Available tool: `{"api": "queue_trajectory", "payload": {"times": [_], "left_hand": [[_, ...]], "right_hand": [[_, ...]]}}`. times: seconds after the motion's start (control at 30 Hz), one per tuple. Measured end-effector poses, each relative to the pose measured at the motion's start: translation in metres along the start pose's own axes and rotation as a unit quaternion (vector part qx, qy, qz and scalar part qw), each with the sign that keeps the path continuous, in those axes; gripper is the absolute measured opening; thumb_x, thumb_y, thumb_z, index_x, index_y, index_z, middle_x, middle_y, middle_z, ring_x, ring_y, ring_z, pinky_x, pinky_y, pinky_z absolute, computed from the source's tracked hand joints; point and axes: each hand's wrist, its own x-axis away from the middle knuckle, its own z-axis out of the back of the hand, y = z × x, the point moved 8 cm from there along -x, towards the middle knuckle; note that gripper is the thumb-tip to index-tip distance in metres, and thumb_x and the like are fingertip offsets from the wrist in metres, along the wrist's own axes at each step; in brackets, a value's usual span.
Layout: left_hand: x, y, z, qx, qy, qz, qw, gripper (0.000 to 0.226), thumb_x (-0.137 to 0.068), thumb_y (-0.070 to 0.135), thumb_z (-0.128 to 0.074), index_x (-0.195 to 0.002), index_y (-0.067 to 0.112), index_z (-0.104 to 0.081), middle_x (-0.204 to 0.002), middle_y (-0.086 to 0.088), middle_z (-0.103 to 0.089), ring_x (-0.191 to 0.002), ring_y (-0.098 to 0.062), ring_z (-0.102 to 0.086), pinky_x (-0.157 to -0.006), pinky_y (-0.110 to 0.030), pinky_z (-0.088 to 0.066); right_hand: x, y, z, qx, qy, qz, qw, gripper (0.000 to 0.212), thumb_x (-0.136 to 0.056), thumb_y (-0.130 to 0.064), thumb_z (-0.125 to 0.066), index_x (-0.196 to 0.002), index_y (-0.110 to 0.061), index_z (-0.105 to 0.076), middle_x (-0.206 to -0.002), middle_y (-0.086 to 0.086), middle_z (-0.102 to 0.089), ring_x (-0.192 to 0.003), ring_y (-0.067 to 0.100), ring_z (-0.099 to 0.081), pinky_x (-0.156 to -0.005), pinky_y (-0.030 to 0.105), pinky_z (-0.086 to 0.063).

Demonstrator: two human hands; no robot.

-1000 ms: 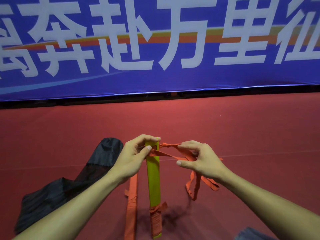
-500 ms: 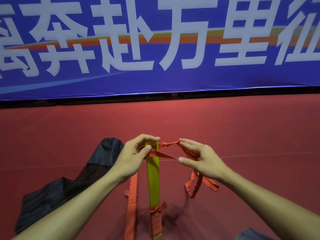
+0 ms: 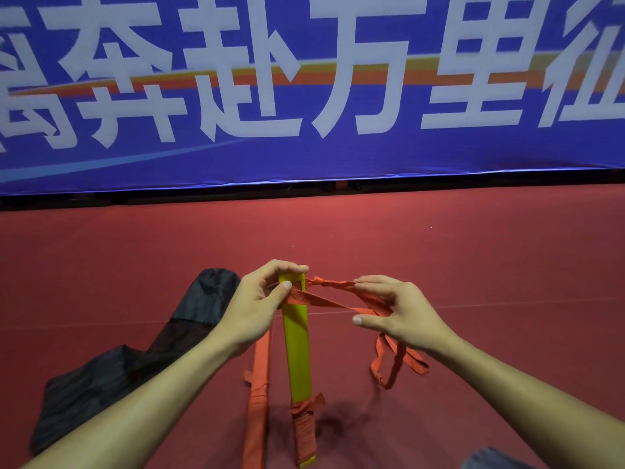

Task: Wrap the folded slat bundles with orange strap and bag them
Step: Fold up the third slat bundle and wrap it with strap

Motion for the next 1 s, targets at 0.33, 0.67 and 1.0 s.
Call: {"api": "queue_trajectory", "payload": {"times": [0.33, 0.67, 1.0], "left_hand": [[-0.002, 0.0, 0.003, -0.005, 0.007, -0.004, 1.0, 0.034, -0.1, -0.007, -0.048, -0.105, 0.019, -0.069, -0.117, 0.008, -0.072, -0.107, -0.009, -0.067, -0.082, -0.023, -0.055], [-0.003, 0.0, -0.001, -0.007, -0.003, -0.005, 1.0, 0.033, -0.1, -0.008, -0.047, -0.107, 0.017, -0.068, -0.118, 0.008, -0.072, -0.111, -0.009, -0.066, -0.086, -0.026, -0.056], [-0.004, 0.0, -0.002, -0.014, 0.006, -0.002, 1.0, 0.035, -0.1, -0.007, -0.047, -0.104, 0.02, -0.068, -0.116, 0.01, -0.072, -0.101, -0.006, -0.067, -0.088, -0.033, -0.057]], "right_hand": [[0.002, 0.015, -0.004, -0.094, -0.006, -0.071, 0.993, 0.036, -0.092, 0.005, -0.056, -0.116, -0.02, -0.068, -0.118, -0.005, -0.068, -0.095, 0.046, -0.065, -0.077, 0.041, -0.056], [0.003, 0.026, 0.008, -0.05, 0.027, -0.109, 0.992, 0.017, -0.091, 0.002, -0.061, -0.086, -0.015, -0.061, -0.08, -0.006, -0.062, -0.049, 0.024, -0.067, -0.038, 0.029, -0.041], [0.012, 0.029, 0.012, -0.094, -0.024, -0.103, 0.99, 0.04, -0.097, -0.011, -0.057, -0.129, -0.035, -0.057, -0.095, -0.019, -0.066, -0.059, 0.023, -0.071, -0.038, 0.023, -0.039]]}}
